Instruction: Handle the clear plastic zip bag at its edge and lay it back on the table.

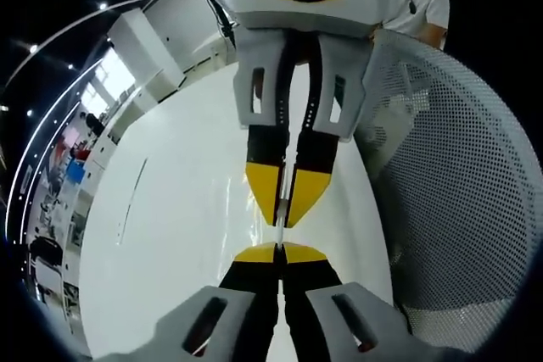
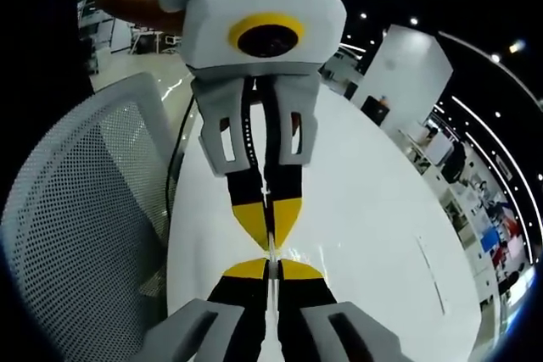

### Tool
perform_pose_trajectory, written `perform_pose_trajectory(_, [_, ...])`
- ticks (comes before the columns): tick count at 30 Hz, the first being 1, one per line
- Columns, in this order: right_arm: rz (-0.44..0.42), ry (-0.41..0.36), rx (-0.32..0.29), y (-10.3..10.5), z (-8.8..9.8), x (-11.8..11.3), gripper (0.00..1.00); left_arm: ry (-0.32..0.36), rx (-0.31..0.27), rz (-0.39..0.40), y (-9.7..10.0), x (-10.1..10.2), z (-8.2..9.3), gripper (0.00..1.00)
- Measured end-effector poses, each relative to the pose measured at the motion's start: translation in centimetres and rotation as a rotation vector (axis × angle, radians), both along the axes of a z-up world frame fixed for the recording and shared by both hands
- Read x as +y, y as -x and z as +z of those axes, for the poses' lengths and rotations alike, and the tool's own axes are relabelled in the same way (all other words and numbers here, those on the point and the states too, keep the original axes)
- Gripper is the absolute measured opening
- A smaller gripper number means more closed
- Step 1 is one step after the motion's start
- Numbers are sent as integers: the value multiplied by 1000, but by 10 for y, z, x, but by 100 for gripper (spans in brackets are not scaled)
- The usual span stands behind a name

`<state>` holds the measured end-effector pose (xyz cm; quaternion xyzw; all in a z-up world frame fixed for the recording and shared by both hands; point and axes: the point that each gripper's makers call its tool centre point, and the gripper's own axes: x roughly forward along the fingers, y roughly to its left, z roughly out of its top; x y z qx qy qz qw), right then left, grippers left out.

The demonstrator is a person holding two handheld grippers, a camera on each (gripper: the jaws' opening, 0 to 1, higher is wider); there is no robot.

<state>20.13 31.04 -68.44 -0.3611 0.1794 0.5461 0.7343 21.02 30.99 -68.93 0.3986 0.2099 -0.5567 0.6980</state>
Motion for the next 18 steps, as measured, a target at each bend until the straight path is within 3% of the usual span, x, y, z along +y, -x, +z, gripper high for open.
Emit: perform_pose_trajectory(18, [-9, -6, 6, 0, -1, -3, 0, 1, 3, 10, 0, 1, 1, 0])
